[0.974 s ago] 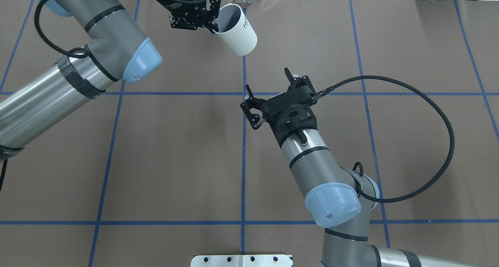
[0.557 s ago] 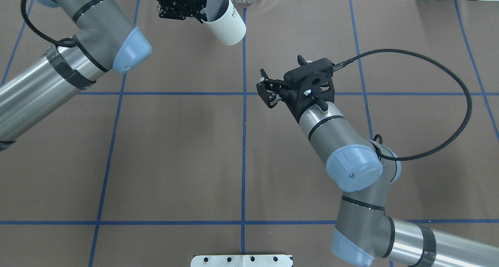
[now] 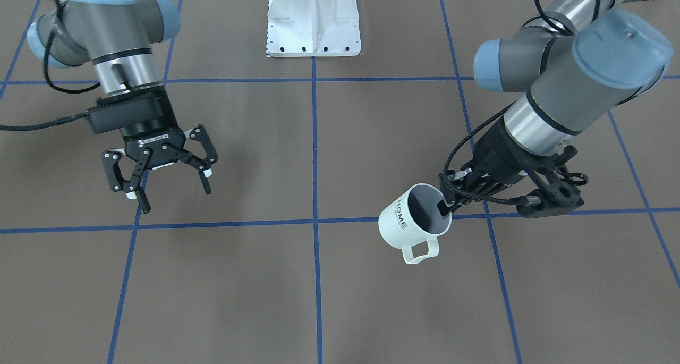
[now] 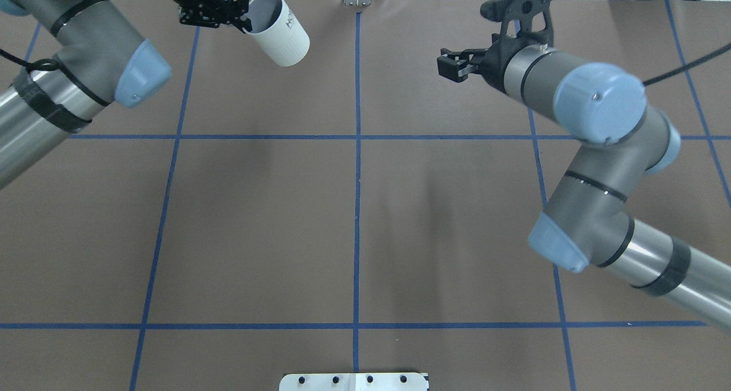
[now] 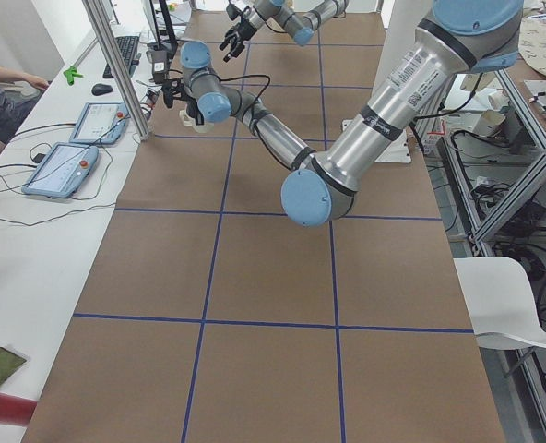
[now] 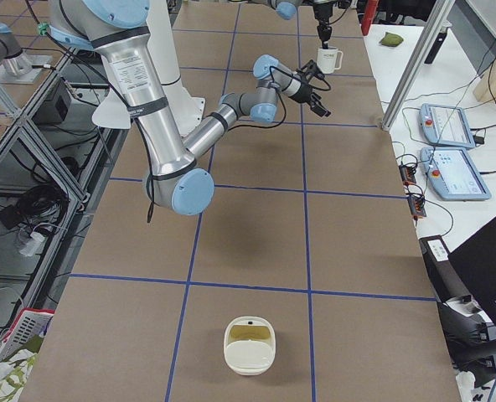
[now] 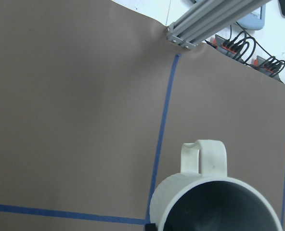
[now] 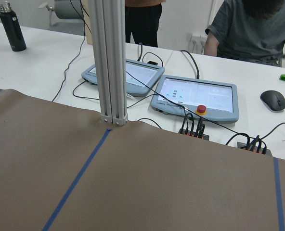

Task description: Left arm hands cup to right arm to dump lemon

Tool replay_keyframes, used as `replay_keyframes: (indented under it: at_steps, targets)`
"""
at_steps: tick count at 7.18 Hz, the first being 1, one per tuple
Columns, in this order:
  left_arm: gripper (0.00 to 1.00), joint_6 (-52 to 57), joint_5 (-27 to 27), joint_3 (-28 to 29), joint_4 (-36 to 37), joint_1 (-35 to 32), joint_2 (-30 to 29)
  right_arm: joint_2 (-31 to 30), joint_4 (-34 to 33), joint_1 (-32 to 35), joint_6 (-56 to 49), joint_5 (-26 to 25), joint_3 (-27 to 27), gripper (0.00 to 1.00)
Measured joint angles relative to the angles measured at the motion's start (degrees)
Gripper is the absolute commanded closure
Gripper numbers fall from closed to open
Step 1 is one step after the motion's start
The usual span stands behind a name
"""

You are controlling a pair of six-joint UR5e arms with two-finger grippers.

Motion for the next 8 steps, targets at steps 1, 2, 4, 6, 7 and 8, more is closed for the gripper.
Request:
replay_keyframes:
  at_steps: [1,2,4,6,7,8]
  targets:
    - [1.0,3.29,-0.04,-2.32,0.06,-0.87,3.96,-0.02,-5.14,5.06,-0.66,8.52,-0.17,0.0]
    - [1.0,7.25,-0.05,-4.42,0.1,-1.75,8.19,-0.02,-10.19,9.92,-2.3,16.27,-0.55,0.0]
    - [1.0,16.85,-0.05,-8.38,0.09,-3.66,17.58,-0.15,-19.44,17.64,-10.59,27.08,-2.17,0.0]
    - [1.0,25.46,-0.04,-11.26,-0.18,-4.56,25.66,-0.17,-27.19,25.33,-22.92,34.93,-5.39,0.0]
    - [1.0,28.42,0.09,-12.26,-0.36,-4.66,28.72,-0.25,-28.9,29.54,-29.39,40.35,-8.94,0.0]
    - [1.0,30.58,0.36,-12.93,-0.51,-4.69,31.25,-0.83,-29.62,32.62,-36.0,43.72,-12.45,0.0]
